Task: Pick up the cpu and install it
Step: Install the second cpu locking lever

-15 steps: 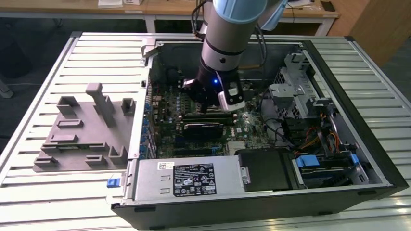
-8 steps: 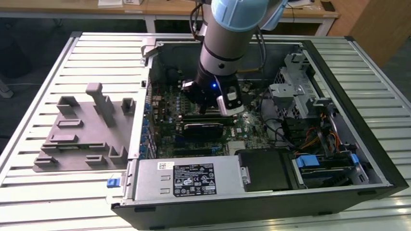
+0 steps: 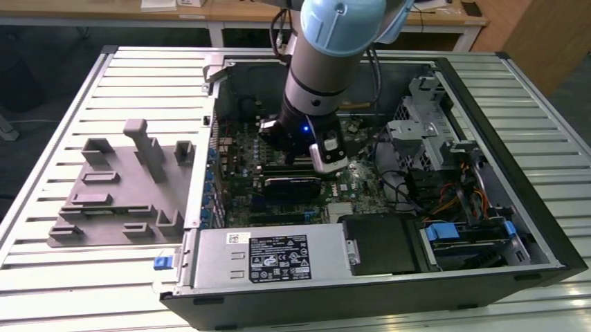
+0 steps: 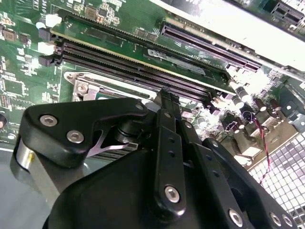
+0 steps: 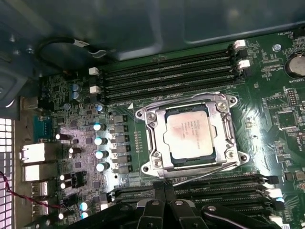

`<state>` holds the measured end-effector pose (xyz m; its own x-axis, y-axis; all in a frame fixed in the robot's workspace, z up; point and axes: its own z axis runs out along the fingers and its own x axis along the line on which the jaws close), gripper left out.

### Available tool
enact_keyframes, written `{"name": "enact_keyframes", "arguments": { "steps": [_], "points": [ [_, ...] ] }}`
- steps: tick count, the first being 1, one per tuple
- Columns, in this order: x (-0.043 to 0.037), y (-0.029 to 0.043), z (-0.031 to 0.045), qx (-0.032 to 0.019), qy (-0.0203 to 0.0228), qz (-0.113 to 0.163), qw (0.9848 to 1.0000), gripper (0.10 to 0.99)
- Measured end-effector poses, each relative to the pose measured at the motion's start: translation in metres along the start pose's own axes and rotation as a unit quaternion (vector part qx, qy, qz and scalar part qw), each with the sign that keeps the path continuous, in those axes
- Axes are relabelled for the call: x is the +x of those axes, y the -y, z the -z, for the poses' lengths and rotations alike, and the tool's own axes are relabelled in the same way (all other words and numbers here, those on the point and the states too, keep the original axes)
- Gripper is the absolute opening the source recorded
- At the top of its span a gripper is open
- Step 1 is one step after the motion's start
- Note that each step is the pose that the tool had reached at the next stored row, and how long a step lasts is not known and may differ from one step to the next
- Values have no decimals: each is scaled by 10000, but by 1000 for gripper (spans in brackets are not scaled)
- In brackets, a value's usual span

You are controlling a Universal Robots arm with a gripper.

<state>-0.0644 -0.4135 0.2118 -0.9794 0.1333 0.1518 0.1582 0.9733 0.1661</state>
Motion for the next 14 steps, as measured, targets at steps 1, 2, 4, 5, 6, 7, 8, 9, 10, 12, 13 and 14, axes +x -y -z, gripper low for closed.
{"name": "enact_keyframes", "arguments": {
  "steps": [1,2,4,5,6,7,8,9,10,12,13,14],
  "points": [
    [10,2,-6,-12,1,2,10000,106],
    [19,4,-12,-21,2,4,10000,106],
    [39,10,-26,-28,5,6,10000,106],
    [47,13,-35,-30,6,6,10000,106],
    [53,15,-43,-31,7,6,10000,106],
    [59,18,-51,-31,7,6,10000,106],
    [62,19,-58,-32,7,6,10000,106],
    [63,21,-64,-36,6,7,10000,106],
    [64,23,-69,-42,5,8,10000,106],
    [64,23,-74,-52,4,9,10000,106],
    [64,23,-76,-57,2,9,10000,106],
    [64,24,-78,-67,1,10,10000,106]
  ]
}}
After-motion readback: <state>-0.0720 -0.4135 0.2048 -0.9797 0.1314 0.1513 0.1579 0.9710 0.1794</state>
